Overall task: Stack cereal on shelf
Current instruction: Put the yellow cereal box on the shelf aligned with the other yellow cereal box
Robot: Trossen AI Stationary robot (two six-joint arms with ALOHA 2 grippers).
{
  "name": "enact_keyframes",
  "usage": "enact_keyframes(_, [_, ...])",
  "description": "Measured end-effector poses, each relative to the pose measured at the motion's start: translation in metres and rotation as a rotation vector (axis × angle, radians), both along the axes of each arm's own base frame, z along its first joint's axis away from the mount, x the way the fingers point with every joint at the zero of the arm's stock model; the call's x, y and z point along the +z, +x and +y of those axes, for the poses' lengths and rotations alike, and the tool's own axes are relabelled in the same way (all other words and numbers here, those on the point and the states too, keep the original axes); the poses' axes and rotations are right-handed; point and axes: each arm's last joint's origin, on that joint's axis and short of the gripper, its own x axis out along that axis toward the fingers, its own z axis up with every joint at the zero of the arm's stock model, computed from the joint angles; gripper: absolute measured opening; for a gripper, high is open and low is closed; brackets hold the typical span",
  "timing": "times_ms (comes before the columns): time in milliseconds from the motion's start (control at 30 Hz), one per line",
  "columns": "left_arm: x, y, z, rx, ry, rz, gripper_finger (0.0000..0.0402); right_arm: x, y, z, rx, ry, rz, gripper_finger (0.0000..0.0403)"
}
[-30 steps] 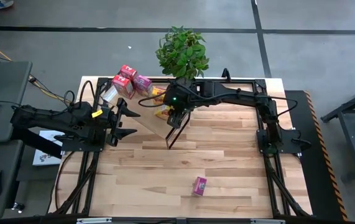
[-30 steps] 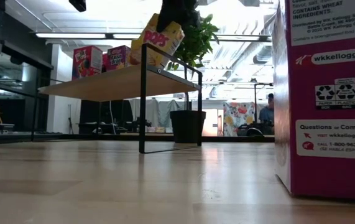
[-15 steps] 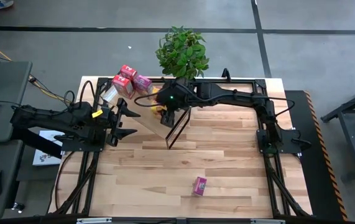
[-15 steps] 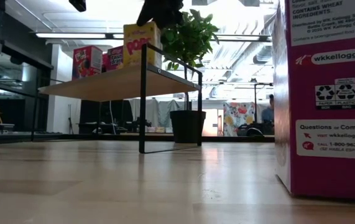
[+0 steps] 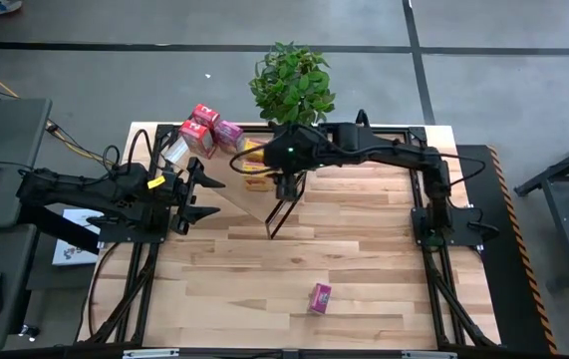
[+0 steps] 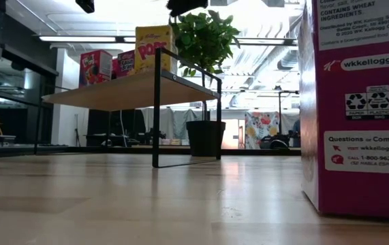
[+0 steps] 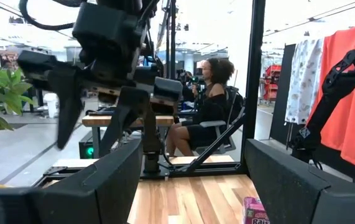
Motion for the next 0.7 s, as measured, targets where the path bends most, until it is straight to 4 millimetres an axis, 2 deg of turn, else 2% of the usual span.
enact_keyframes(100, [-0.001,0.0,0.0,0.0,0.001,0.006,0.0273,0.001,-0.013,0.001,-0.036,0.0,0.072,0.015])
enact_keyframes(167, [-0.003,0.001,0.0,0.0,0.004,0.033,0.0273,-0.006,-0.017,0.003,-0.068,-0.006,0.134,0.0116])
enact_keyframes(300, [-0.013,0.006,0.0,0.003,0.035,0.13,0.0267,-0.028,-0.015,0.009,-0.082,-0.038,0.231,0.0025])
enact_keyframes(367, [-0.019,0.01,-0.001,0.013,0.057,0.179,0.0249,-0.04,-0.013,0.011,-0.081,-0.052,0.259,0.001])
enact_keyframes(433, [-0.024,0.017,-0.001,0.019,0.069,0.217,0.0216,-0.051,-0.009,0.012,-0.081,-0.057,0.257,0.0017])
enact_keyframes(533, [-0.035,0.029,-0.002,0.018,0.083,0.301,0.014,-0.068,-0.008,0.008,-0.078,-0.067,0.267,0.0008])
enact_keyframes(633, [-0.041,0.041,-0.003,0.018,0.096,0.414,0.0045,-0.076,-0.013,0.002,-0.093,-0.075,0.27,0.0004])
enact_keyframes(700, [-0.043,0.048,-0.002,0.043,0.086,0.461,0.0013,-0.077,-0.018,-0.002,-0.113,-0.075,0.242,0.0004])
